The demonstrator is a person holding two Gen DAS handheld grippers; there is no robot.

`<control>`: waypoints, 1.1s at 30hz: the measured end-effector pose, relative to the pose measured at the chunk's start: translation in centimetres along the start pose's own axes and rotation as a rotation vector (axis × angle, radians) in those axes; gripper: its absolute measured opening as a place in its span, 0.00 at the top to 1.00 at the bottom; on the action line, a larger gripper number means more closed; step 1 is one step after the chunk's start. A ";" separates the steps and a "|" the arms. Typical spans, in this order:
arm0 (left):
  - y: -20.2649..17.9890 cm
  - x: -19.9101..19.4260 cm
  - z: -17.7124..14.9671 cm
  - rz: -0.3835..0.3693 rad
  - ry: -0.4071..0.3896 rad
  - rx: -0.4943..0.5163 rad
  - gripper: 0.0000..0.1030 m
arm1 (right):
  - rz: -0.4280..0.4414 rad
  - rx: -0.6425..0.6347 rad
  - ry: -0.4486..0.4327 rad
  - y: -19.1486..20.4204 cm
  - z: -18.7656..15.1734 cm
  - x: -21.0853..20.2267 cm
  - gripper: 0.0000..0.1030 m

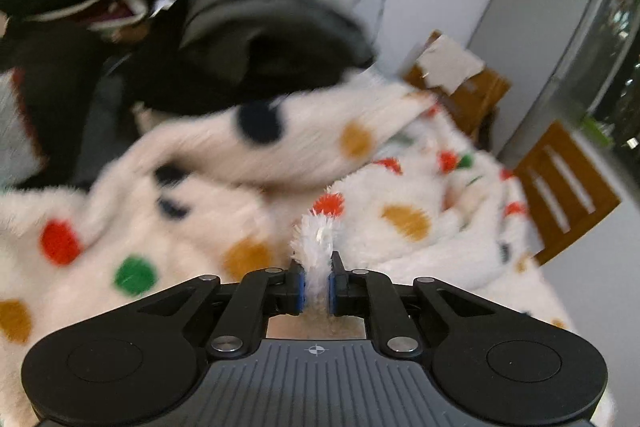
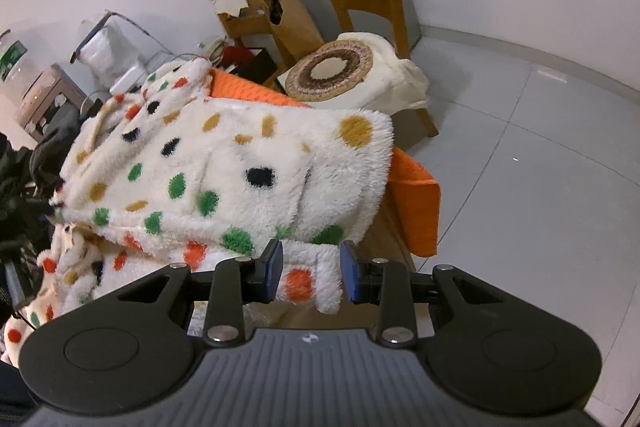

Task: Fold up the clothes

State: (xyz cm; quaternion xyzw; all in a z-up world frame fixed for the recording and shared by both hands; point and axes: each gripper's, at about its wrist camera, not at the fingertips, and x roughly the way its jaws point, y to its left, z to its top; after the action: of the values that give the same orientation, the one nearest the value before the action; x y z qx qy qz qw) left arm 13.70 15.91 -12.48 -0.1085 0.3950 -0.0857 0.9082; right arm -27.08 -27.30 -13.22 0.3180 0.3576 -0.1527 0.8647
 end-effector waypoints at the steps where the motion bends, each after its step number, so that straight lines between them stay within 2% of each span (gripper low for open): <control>1: 0.4 0.1 -0.4 0.012 0.004 -0.001 0.81 | 0.002 -0.006 0.001 0.0 0.1 0.1 0.65; 3: 0.9 -0.5 -1.0 0.007 -0.010 -0.016 0.71 | 0.000 -0.015 -0.001 -0.2 0.4 0.4 0.65; 5: 1.0 -1.5 -1.3 -0.015 -0.033 -0.027 0.49 | 0.001 -0.020 -0.009 -0.6 1.0 0.7 0.65; 8: 0.8 -3.3 -1.9 -0.061 -0.063 -0.017 0.38 | 0.010 -0.023 -0.021 -1.4 2.1 1.5 0.64; 13: -1.0 -5.9 -3.1 -0.113 -0.068 -0.004 0.36 | 0.034 -0.050 -0.023 -3.1 5.0 3.9 0.59; 20: -5.4 -10.2 -6.0 -0.100 -0.141 0.021 0.33 | 0.163 -0.278 0.048 -5.3 10.3 7.8 0.57; 27: -11.4 -14.1 -11.8 0.031 -0.233 -0.058 0.32 | 0.293 -0.506 0.120 -7.5 15.7 11.8 0.57; 33: -17.4 -16.6 -18.6 0.144 -0.236 -0.138 0.28 | 0.411 -0.707 0.198 -8.4 19.1 13.1 0.57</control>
State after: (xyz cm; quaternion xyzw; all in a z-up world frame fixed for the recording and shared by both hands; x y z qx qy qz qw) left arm -12.36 0.84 -8.59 -0.1515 0.2971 0.0206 0.9425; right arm -12.10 -46.70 -15.90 0.0794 0.3985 0.1865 0.8945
